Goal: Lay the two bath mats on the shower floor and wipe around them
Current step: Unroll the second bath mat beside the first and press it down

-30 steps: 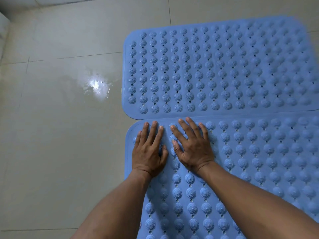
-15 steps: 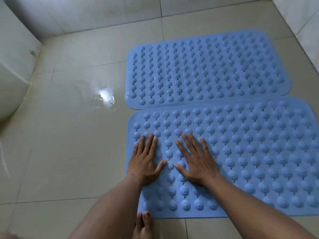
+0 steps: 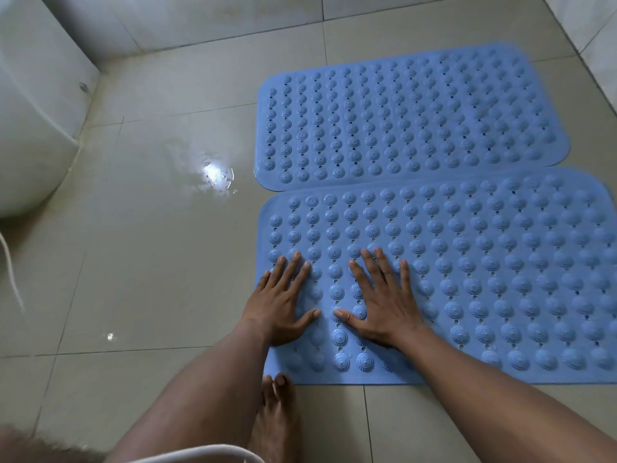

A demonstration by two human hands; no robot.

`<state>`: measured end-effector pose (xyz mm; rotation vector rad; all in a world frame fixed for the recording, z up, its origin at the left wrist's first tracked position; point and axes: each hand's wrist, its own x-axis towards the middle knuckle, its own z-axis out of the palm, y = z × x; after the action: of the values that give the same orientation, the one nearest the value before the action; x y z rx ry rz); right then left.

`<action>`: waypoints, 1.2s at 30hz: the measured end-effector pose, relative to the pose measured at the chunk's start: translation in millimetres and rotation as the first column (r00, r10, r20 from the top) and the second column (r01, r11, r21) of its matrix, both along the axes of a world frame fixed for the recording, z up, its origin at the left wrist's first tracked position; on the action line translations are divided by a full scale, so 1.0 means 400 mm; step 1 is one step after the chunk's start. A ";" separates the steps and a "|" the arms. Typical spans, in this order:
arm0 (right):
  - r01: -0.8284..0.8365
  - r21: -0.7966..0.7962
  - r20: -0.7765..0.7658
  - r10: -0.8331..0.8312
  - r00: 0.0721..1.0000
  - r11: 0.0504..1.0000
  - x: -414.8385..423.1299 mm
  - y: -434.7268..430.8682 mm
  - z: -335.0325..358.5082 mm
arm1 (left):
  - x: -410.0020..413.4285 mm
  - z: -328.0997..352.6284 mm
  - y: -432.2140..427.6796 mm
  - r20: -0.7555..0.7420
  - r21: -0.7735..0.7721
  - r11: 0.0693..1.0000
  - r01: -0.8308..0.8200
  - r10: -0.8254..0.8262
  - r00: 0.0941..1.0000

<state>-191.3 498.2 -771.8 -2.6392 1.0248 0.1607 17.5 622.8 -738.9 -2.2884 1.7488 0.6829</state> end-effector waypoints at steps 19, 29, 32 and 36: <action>0.113 0.222 -0.082 -0.097 0.992 0.968 0.054 0.002 0.024 | 0.020 0.048 -0.156 0.086 0.149 0.989 -0.021 0.008 0.996; 0.028 0.151 0.011 -0.030 1.000 0.988 0.003 -0.022 0.026 | 0.029 0.052 -0.128 0.029 0.079 0.997 -0.018 0.016 0.999; 0.020 0.063 0.040 -0.023 0.999 0.998 -0.079 -0.049 0.026 | -0.004 0.059 -0.127 -0.005 -0.011 0.999 -0.051 0.051 0.999; 0.270 -0.018 0.042 -0.269 0.962 0.963 -0.251 -0.134 0.036 | -0.112 0.047 -0.185 -0.016 -0.152 0.988 0.018 -0.021 1.000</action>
<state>-291.9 444.5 -757.2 -2.4796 1.3654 0.0364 -27.3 548.8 -720.0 -2.3656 1.8901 0.5868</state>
